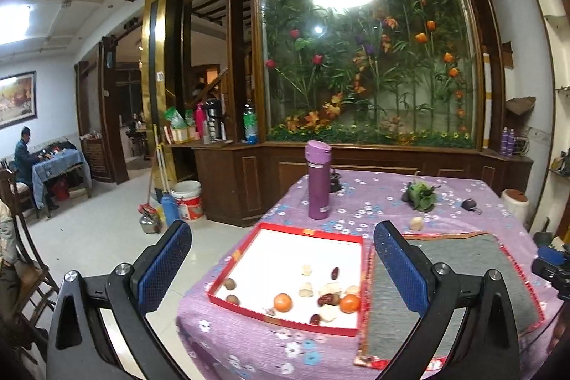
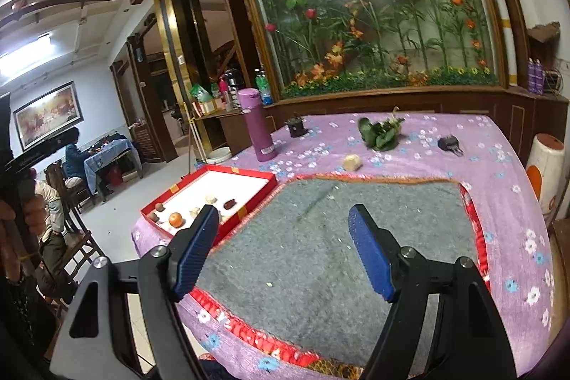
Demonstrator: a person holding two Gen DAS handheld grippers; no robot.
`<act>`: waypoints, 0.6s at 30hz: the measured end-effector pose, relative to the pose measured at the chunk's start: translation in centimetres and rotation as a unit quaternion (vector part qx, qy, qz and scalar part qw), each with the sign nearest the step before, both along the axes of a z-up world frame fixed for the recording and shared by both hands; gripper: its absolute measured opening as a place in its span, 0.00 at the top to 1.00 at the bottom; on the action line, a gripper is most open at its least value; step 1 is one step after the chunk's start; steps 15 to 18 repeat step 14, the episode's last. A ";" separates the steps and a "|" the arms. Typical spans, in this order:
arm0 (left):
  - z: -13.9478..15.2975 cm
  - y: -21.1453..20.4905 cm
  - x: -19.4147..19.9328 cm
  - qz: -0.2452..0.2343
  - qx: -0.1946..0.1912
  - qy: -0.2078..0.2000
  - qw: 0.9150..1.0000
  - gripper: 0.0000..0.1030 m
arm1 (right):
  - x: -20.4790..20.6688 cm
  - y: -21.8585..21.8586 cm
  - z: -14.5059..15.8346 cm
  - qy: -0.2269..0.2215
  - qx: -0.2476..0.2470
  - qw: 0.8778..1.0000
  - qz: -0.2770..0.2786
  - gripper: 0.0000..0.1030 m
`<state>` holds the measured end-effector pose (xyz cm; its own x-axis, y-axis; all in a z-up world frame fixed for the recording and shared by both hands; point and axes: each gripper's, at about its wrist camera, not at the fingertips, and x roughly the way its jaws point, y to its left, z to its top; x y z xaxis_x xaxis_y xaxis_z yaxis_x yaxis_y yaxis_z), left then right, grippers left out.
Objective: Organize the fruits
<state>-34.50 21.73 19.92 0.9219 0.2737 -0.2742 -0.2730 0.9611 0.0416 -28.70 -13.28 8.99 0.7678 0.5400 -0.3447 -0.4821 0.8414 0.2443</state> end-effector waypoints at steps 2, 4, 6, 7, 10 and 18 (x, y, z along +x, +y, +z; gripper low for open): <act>-0.1 -0.1 0.2 -0.003 -0.005 0.003 1.000 0.01 | -0.1 0.8 0.6 -0.011 -0.004 1.000 0.008 0.26; -0.1 -0.2 0.2 -0.004 -0.007 0.004 1.000 0.01 | -0.1 1.6 1.0 -0.016 -0.003 1.000 0.016 0.26; 0.0 -0.2 0.2 -0.010 -0.008 -0.001 1.000 0.01 | -0.1 2.2 1.1 -0.017 -0.001 1.000 0.024 0.26; 0.0 -0.2 0.2 -0.013 -0.010 -0.004 1.000 0.01 | -0.1 2.5 1.1 -0.017 -0.001 0.999 0.027 0.26; -0.1 -0.5 0.4 -0.015 -0.011 -0.020 1.000 0.01 | -0.1 3.5 1.0 -0.016 -0.001 0.999 0.035 0.26; -2.1 -1.2 2.4 0.009 0.020 0.008 1.000 0.01 | 0.0 3.9 0.4 -0.008 -0.004 0.999 0.034 0.26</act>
